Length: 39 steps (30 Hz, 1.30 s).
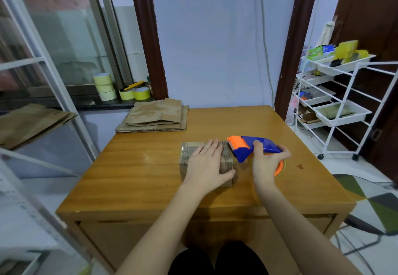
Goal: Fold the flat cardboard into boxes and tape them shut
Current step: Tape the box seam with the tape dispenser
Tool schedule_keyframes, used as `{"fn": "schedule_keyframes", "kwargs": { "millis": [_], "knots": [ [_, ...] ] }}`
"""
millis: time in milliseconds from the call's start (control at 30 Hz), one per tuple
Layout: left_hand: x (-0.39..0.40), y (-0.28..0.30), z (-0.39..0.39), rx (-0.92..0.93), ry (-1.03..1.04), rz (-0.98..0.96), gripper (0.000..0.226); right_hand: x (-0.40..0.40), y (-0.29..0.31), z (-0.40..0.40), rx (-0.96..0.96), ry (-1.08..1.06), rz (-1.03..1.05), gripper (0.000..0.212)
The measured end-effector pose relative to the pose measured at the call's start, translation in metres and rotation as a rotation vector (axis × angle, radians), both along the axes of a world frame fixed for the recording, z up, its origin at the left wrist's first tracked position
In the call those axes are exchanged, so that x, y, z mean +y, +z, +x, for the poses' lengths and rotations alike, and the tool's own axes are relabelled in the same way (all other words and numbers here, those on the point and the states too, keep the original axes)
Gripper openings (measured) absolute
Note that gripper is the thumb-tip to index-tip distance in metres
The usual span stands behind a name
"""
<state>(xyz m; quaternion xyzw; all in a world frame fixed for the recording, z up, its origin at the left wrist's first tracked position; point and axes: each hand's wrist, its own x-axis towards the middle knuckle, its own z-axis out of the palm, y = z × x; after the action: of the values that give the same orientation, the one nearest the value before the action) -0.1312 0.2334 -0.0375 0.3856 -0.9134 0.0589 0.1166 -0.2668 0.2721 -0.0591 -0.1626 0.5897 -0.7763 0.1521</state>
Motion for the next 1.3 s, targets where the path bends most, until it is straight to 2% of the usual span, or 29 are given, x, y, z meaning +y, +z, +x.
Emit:
{"fn": "schedule_keyframes", "kwargs": {
  "millis": [133, 300, 500, 667, 833, 1067, 1300],
  "knots": [
    [0.009, 0.005, -0.013, -0.138, 0.04, -0.079, 0.095, -0.001, -0.001, -0.001, 0.0, 0.0, 0.014, 0.061],
    [0.005, -0.001, -0.012, -0.063, 0.013, 0.015, 0.099, -0.001, -0.002, -0.002, -0.018, 0.008, 0.04, 0.062],
    [0.0, -0.001, -0.014, -0.148, 0.017, 0.021, 0.098, -0.002, 0.009, -0.013, -0.063, 0.048, 0.114, 0.064],
    [0.001, 0.001, -0.014, -0.16, 0.021, 0.033, 0.097, -0.004, 0.02, -0.023, 0.082, 0.071, 0.123, 0.063],
    [0.001, 0.001, -0.012, -0.158, 0.023, 0.042, 0.095, 0.007, 0.023, -0.036, 0.008, -0.024, 0.079, 0.055],
    [0.0, -0.003, -0.011, -0.117, 0.006, 0.027, 0.095, 0.015, 0.033, -0.041, 0.45, 0.18, 0.086, 0.059],
    [0.001, -0.001, -0.011, -0.115, -0.008, 0.041, 0.096, -0.004, 0.037, -0.028, 0.754, 0.236, 0.285, 0.067]
  ]
}}
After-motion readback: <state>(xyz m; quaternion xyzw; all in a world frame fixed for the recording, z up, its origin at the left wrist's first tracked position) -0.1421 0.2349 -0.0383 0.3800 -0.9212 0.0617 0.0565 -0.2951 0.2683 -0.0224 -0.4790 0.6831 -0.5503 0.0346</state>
